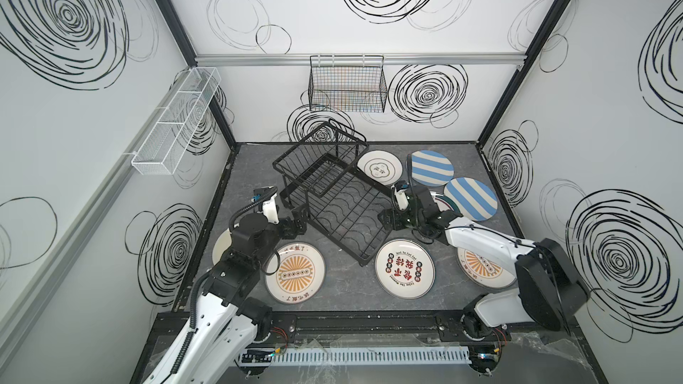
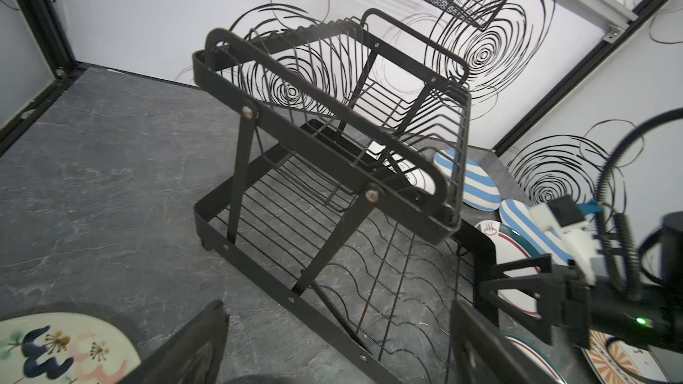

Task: Load plates into a dish rack
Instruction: Rotate the dish rack at the center of the table.

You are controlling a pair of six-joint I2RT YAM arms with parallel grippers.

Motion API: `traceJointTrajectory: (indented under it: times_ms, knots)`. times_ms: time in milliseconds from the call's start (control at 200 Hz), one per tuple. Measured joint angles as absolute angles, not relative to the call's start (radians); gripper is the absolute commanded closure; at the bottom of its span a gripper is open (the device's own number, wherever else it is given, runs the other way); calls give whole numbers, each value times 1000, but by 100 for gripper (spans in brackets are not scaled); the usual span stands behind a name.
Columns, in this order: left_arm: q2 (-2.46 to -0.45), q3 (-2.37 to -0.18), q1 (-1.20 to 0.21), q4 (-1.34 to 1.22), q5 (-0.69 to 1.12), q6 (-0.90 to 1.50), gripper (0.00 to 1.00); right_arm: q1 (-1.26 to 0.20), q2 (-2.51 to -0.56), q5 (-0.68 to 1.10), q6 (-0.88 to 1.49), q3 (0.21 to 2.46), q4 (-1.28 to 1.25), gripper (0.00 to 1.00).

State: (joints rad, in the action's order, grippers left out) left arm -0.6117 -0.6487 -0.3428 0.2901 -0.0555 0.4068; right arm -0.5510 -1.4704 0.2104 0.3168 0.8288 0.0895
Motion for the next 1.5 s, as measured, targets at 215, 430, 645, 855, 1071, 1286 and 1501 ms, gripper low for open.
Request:
traceJointTrajectory:
  times_ms: [215, 430, 645, 855, 1071, 1286, 1501]
  knots:
    - [-637, -651, -282, 308, 25, 394, 4, -540, -1594, 94, 203, 1033, 136, 8]
    - [-616, -651, -204, 313, 91, 393, 4, -443, -1737, 74, 80, 1172, 154, 6]
    - [-617, -651, -186, 313, 121, 386, 4, -432, -1843, 126, -25, 1217, 165, 5]
    - [-616, -647, -181, 311, 147, 385, 4, -434, -1901, 139, -65, 1264, 171, 5]
    - [-616, -625, -181, 304, 178, 385, 4, -426, -1926, 170, -87, 1275, 183, 6]
    - [-613, -624, -181, 303, 183, 385, 4, -445, -1928, 248, -91, 1279, 185, 7]
    - [-612, -624, -181, 305, 181, 385, 4, -463, -1933, 292, -89, 1290, 186, 8]
